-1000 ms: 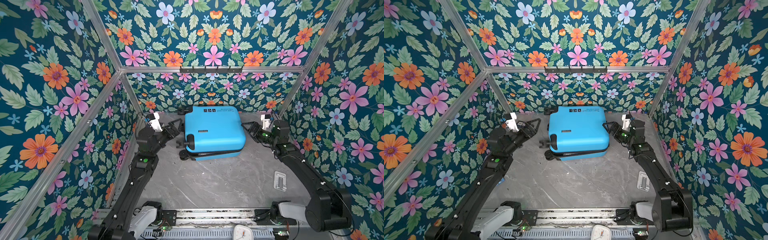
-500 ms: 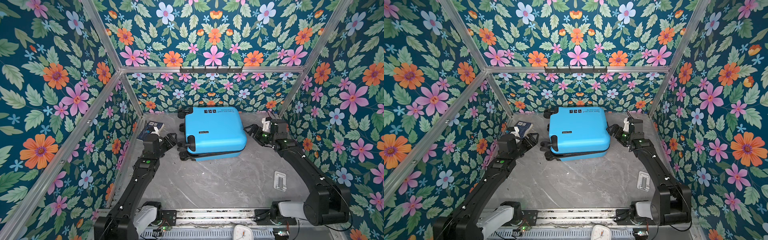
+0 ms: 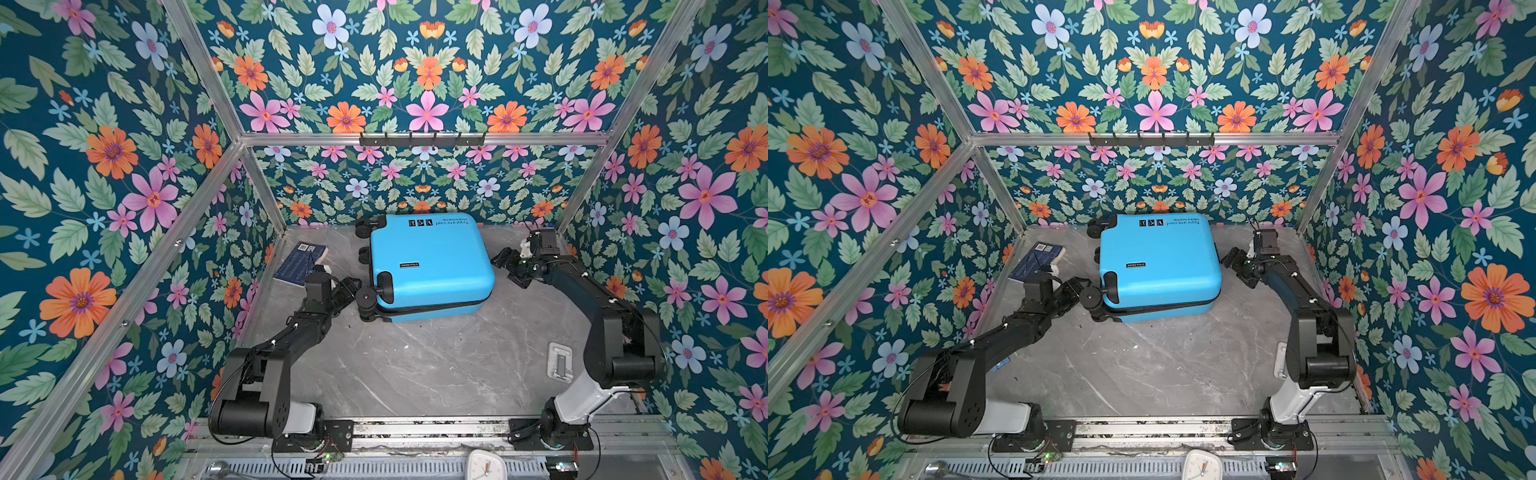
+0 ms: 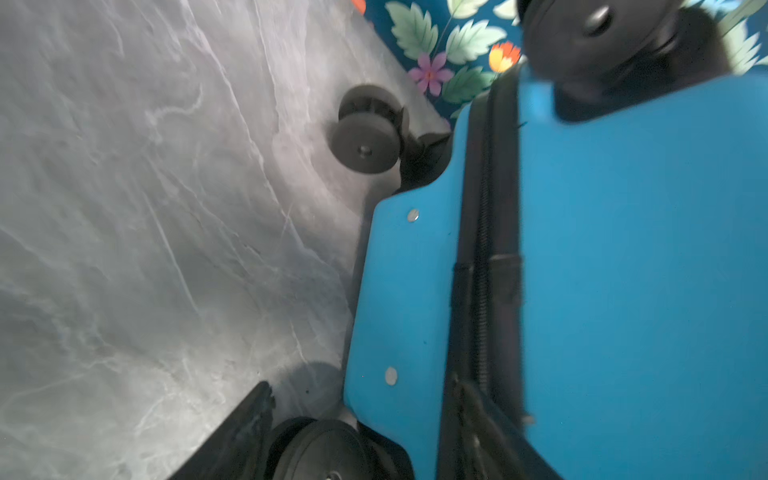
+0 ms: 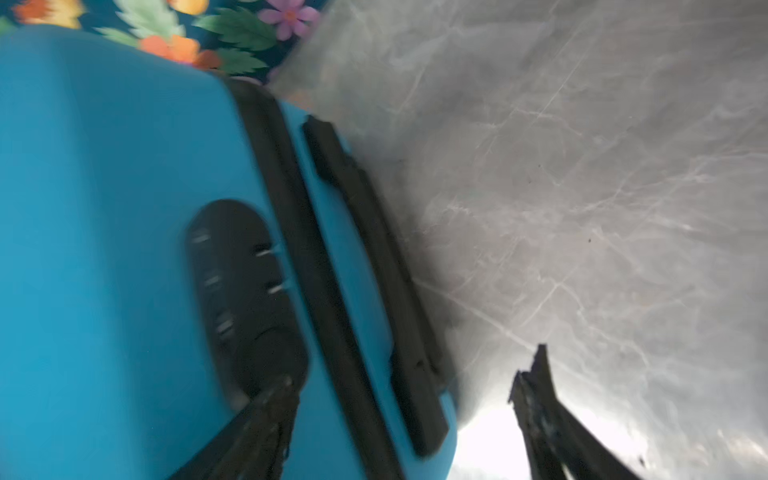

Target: Pack the luggage

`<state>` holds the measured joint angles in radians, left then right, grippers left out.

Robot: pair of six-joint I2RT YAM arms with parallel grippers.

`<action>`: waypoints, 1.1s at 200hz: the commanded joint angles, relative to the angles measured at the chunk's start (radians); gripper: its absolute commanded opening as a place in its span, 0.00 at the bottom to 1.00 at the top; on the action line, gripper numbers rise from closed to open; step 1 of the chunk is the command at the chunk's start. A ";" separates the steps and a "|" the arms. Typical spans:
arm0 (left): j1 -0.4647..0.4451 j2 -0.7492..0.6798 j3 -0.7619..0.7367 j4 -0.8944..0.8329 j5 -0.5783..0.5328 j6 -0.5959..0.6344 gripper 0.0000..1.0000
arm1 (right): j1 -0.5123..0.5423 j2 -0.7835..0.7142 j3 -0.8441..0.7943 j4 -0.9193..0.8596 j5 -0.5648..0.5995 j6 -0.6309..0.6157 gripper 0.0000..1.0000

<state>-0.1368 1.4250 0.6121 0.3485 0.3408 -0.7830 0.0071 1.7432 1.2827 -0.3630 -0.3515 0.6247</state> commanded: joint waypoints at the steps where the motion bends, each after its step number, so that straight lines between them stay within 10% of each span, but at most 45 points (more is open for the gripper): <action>1: -0.004 0.034 -0.015 0.102 0.070 -0.008 0.71 | 0.004 0.081 0.067 -0.027 -0.061 -0.013 0.81; 94: -0.147 0.143 -0.101 0.368 0.194 -0.090 0.70 | -0.002 0.323 0.350 -0.073 -0.209 -0.081 0.79; 177: -0.407 0.112 -0.203 0.549 0.045 -0.219 0.70 | -0.234 0.262 0.309 -0.164 -0.207 -0.005 0.79; 220: -0.402 -0.217 -0.263 0.147 -0.111 -0.099 0.76 | -0.262 0.163 0.198 -0.173 -0.187 -0.034 0.79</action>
<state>-0.5434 1.3533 0.3405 0.7326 0.3500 -0.9752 -0.2577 1.9480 1.5276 -0.5163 -0.5446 0.6094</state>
